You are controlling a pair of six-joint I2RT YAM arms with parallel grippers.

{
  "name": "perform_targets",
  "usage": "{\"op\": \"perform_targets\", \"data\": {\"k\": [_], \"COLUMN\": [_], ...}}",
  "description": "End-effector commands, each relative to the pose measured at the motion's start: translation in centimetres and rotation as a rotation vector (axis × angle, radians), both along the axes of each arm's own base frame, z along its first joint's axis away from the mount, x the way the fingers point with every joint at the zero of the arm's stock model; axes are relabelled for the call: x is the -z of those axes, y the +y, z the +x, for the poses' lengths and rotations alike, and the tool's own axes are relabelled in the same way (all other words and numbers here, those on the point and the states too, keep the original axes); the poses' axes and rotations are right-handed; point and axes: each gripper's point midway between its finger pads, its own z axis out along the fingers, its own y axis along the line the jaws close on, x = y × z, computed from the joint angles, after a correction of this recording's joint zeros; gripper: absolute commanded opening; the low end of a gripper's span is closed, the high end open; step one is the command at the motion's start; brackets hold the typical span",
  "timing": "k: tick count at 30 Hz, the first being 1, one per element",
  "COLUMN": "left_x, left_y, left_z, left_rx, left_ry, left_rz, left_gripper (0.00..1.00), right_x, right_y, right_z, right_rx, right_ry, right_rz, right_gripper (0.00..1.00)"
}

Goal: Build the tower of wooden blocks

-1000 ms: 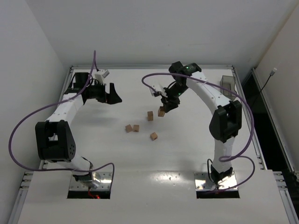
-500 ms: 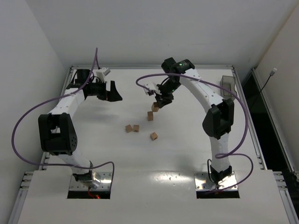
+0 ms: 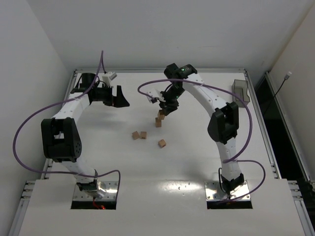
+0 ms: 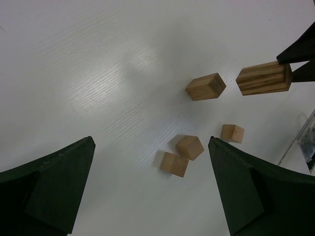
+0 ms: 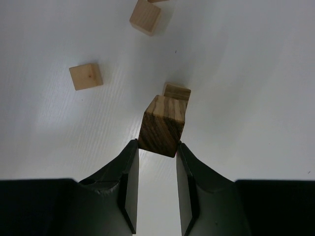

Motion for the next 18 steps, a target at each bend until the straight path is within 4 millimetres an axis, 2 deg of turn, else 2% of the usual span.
{"op": "perform_targets", "data": {"k": [1, 9, 14, 18], "left_x": [-0.6, -0.3, 0.3, 0.3], "left_y": [0.1, 0.0, 0.2, 0.2], "left_z": [0.7, 1.1, 1.2, 1.2], "left_rx": [0.018, 0.024, 0.021, 0.021], "left_ry": [-0.027, -0.024, -0.006, -0.006], "left_rz": [-0.027, -0.034, -0.043, -0.043], "left_gripper": [0.99, 0.99, 0.99, 0.99], "right_x": [-0.8, -0.4, -0.4, 0.7], "right_y": [0.4, 0.9, 1.4, 1.4], "right_z": [-0.3, 0.6, 0.1, -0.4], "right_rx": [-0.007, 0.0, -0.017, -0.024], "right_ry": [0.02, 0.016, 0.011, 0.033], "right_rz": [0.006, 0.01, 0.002, -0.022], "right_gripper": [0.0, 0.0, 0.0, 0.0]}}
